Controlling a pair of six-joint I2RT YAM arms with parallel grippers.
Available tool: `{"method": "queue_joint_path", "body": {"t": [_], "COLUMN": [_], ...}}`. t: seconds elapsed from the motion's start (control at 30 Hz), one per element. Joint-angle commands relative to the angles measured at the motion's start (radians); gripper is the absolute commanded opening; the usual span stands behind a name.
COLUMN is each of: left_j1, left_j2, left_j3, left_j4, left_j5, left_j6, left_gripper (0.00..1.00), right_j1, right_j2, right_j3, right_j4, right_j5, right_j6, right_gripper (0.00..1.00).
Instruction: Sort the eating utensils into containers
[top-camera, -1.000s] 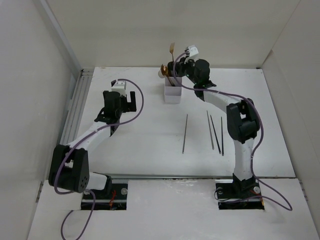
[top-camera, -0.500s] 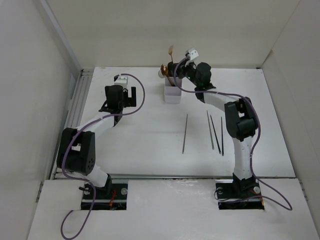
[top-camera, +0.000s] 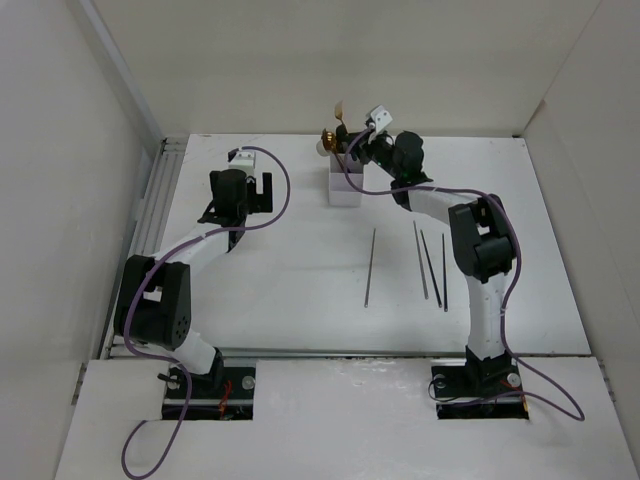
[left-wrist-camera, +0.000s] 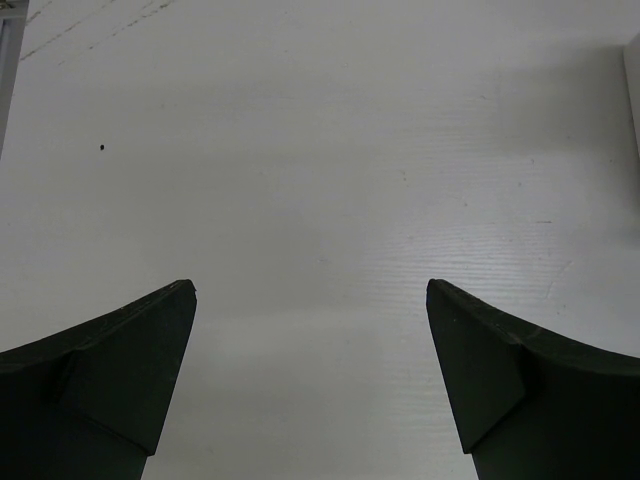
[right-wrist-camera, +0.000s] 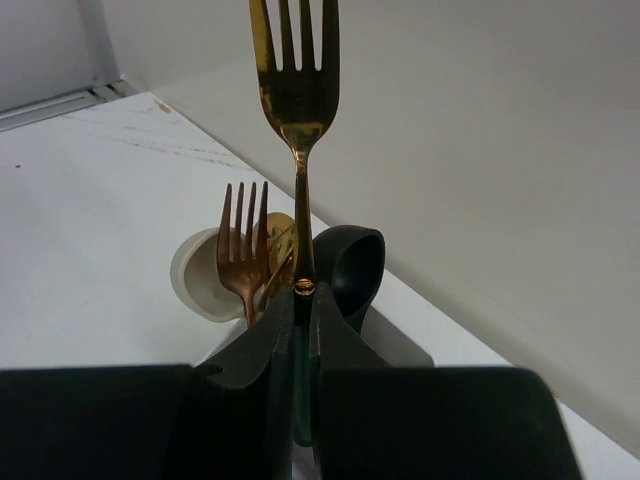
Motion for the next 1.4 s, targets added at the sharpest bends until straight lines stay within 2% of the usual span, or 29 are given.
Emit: {"method": "queue_joint_path", "body": {"t": [0.0,0.27,0.73,1.07,1.37], "left_j1": [0.002,0.002,0.002,0.002,0.002], "left_j2": [-0.008,-0.028,-0.028,-0.037,-0.046], "left_j3": [0.021,0.003,-0.008,-0.026,-0.026], "left_j4": [0.062,0.062,0.071,0.071,0.062], "left_j5": [0.002,-0.008,0.002,0.060,0.060], "left_j6": [-0.004,-0.004,-0.004,-0.022,-0.022], "left_gripper": [1.00,1.00,1.00,1.00,1.00], "right_j1": [0.012,0.012,0.021,0.030,0.030], "right_j2": [-0.021,-0.021,-0.063,-0.096,-0.032], "right_j3": [-0.013,-0.016,-0.027,-0.027,0.005], "right_j4": [-0.057,-0.097,-0.163,-0.163,-0.163], "right_j5": [-0.019,-0.102,-0.156,-0.099,-0.059], "right_j6": [-0.086,-0.151,-0.220,-0.220,-0.240], "right_gripper": [0.00,0.00,0.00,0.00,0.00]}}
